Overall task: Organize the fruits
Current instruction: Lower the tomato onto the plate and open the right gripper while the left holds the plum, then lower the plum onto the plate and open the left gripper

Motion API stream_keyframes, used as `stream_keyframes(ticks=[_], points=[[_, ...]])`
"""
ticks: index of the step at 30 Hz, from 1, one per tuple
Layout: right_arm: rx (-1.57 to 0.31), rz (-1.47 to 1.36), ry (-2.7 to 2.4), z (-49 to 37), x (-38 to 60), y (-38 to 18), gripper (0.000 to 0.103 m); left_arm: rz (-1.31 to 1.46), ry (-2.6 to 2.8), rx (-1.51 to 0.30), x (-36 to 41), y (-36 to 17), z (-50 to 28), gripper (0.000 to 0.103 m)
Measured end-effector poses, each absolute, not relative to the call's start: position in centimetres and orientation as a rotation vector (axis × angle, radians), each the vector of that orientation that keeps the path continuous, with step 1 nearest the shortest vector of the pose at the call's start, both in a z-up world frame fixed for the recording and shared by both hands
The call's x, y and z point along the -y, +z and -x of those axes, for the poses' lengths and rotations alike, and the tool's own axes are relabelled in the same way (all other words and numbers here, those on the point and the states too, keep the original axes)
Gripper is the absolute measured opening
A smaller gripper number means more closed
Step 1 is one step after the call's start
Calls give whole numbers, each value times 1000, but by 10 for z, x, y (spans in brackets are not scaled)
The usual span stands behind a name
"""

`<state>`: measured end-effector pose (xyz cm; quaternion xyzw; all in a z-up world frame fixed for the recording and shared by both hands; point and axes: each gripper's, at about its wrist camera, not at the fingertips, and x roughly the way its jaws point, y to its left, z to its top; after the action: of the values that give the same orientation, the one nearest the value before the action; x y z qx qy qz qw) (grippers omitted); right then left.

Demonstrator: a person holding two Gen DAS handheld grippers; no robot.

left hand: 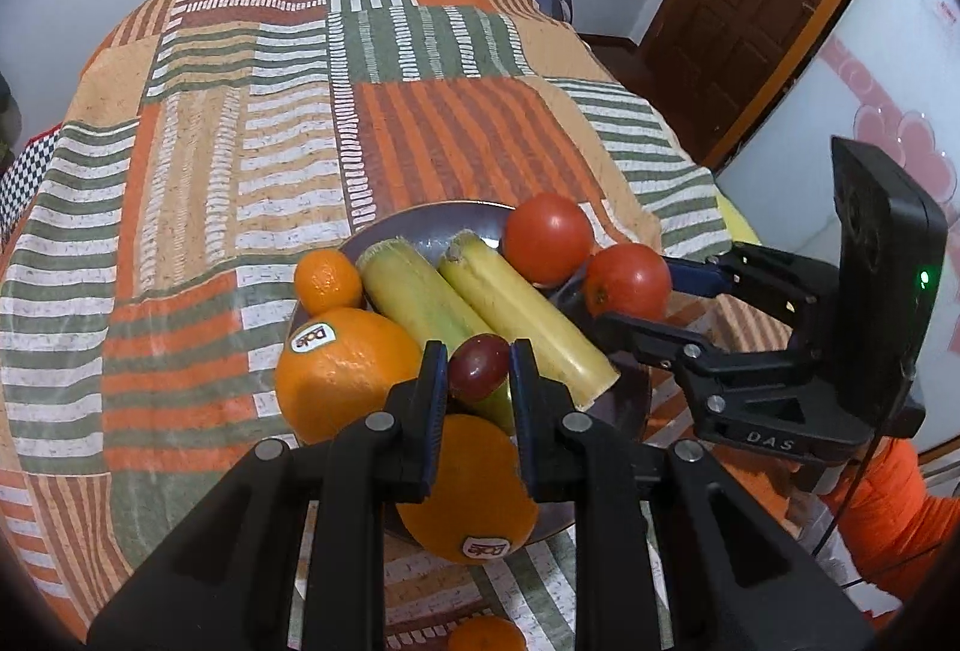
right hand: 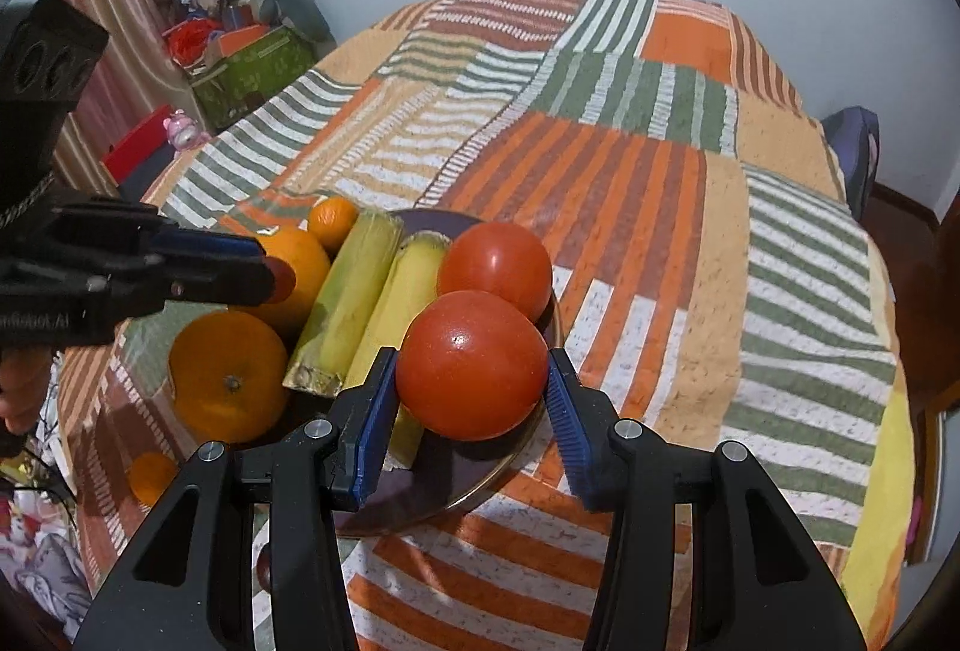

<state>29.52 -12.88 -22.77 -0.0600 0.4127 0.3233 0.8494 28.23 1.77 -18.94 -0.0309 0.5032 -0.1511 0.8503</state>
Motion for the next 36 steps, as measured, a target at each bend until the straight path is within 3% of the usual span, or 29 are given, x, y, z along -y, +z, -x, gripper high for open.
stream_keyframes(ticks=[14, 18, 36], points=[[-892, 110, 680, -297, 128, -231, 46, 67, -295, -1051, -23, -201, -276, 21], [-879, 118, 681, -294, 126, -226, 54, 70, -299, -1034, -25, -196, -269, 29], [-791, 98, 674, -243, 133, -184, 54, 82, -243, -947, -43, -164, -205, 34]])
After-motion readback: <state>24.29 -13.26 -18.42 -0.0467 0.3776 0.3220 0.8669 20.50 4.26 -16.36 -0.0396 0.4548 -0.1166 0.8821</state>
